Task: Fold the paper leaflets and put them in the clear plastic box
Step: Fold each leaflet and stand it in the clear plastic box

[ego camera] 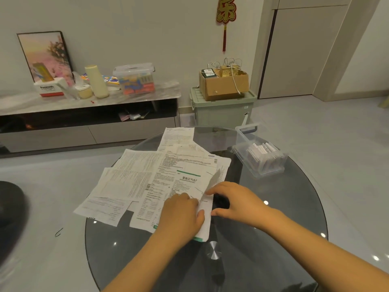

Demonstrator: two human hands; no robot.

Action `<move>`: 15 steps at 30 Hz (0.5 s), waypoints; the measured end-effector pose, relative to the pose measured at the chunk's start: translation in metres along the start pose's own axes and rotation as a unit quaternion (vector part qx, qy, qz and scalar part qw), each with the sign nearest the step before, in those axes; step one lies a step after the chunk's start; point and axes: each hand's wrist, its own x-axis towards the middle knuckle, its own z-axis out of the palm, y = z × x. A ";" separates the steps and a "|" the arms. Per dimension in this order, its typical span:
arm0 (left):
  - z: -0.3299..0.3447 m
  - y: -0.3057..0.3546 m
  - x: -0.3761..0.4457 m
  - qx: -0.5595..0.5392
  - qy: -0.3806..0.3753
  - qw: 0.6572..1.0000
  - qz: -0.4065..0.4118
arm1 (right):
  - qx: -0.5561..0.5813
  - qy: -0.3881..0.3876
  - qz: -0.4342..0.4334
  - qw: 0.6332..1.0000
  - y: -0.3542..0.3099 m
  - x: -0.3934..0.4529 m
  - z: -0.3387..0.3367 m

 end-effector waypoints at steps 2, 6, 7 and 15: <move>0.000 0.006 -0.002 -0.020 0.007 1.000 0.011 | 0.020 0.022 0.014 0.999 -0.003 -0.001 0.001; 0.000 0.009 -0.005 -0.057 -0.003 0.998 0.016 | 0.035 0.019 0.011 0.999 -0.005 -0.003 0.004; -0.001 0.008 -0.005 -0.059 -0.017 0.998 0.021 | 0.022 0.019 0.011 1.000 -0.005 -0.003 0.004; -0.003 -0.012 -0.006 -0.140 -0.053 0.988 0.043 | 0.116 -0.007 0.107 0.987 0.011 0.001 -0.011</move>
